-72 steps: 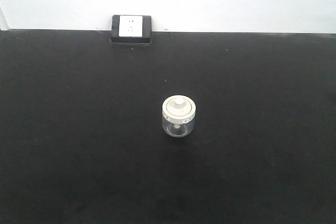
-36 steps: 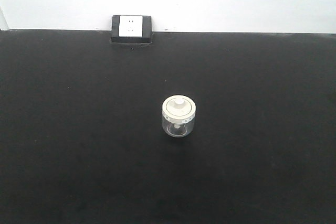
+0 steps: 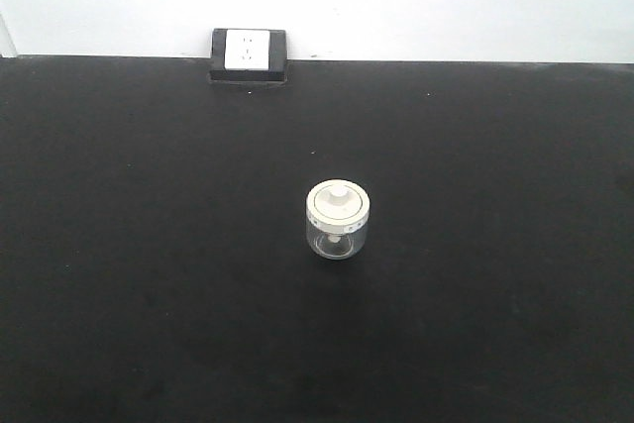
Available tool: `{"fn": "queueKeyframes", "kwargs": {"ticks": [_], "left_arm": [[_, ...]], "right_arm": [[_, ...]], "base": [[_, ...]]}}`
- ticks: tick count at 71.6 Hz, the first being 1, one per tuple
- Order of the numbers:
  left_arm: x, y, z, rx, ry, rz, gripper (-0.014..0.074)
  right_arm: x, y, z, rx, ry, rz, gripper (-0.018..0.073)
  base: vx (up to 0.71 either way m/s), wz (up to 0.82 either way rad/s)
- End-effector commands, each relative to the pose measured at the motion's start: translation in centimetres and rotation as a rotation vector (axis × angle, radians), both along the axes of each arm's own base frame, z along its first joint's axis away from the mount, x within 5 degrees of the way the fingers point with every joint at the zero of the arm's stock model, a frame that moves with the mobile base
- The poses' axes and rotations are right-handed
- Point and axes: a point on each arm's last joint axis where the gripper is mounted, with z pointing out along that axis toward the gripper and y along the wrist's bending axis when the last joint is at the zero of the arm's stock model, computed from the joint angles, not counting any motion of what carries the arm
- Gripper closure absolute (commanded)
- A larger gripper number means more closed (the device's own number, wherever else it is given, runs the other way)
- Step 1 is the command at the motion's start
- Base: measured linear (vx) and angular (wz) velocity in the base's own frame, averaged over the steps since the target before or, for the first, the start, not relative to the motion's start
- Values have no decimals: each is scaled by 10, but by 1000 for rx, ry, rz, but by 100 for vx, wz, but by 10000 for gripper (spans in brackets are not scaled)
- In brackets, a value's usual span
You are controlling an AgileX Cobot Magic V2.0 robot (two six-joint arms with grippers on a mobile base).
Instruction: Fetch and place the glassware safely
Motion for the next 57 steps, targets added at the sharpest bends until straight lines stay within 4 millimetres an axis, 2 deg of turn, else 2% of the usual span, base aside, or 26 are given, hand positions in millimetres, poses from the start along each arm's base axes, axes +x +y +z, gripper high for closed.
{"fn": "queueKeyframes", "kwargs": {"ticks": [1,14,24,57], "left_arm": [[-7,0,-4,-5,-80,-4,603],[-16,1,-40,4,-60,-6,603],[-12,1,-66,3,-43,-1,603],[-12,1,-69,41,-1,-3,603]], "right_arm": [[-1,2,10,-12,-45,26,563],[-1,2,10,-12,-45,26,563],[-1,2,10,-12,-45,26,563],[-1,2,10,-12,-45,26,563]], "base": [[0,0],[0,0],[0,0],[0,0]]}}
